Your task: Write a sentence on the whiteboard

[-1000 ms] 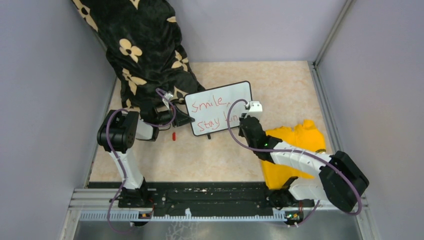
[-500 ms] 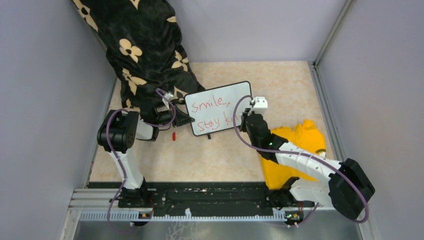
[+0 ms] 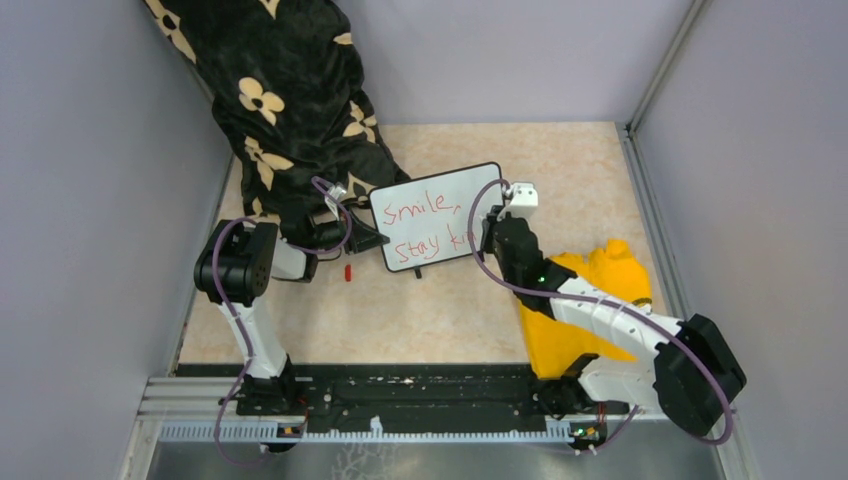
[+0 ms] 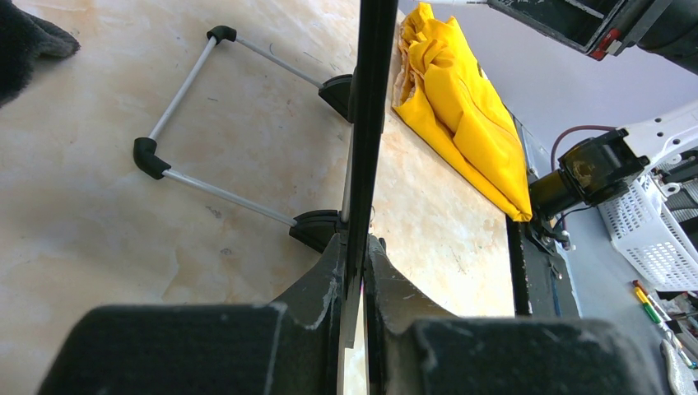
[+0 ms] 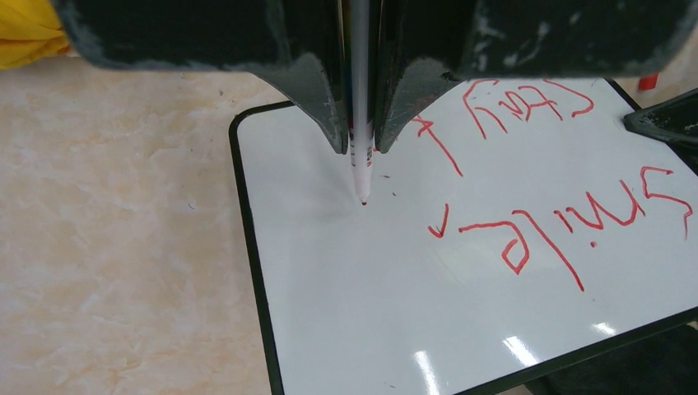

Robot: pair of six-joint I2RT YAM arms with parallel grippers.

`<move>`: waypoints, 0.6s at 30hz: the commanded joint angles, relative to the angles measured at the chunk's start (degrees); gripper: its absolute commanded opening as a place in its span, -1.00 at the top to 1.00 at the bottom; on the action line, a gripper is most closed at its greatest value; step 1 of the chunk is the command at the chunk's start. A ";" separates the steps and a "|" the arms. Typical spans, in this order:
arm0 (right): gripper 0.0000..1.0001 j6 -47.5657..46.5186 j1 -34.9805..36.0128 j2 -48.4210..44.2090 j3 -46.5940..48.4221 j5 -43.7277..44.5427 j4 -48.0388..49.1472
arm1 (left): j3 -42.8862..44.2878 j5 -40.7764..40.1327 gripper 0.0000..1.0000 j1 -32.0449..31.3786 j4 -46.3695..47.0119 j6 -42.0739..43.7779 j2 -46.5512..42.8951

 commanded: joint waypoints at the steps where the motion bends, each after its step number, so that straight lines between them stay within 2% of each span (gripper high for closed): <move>1: 1.00 -0.73 -0.77 0.85 3.13 -0.54 2.81 | -0.14 -1.46 1.00 -0.37 -5.73 1.09 1.55; 18: 1.00 0.52 -2.20 3.74 1.52 -0.33 2.49 | -0.11 -1.46 1.00 -0.36 -5.81 1.06 1.48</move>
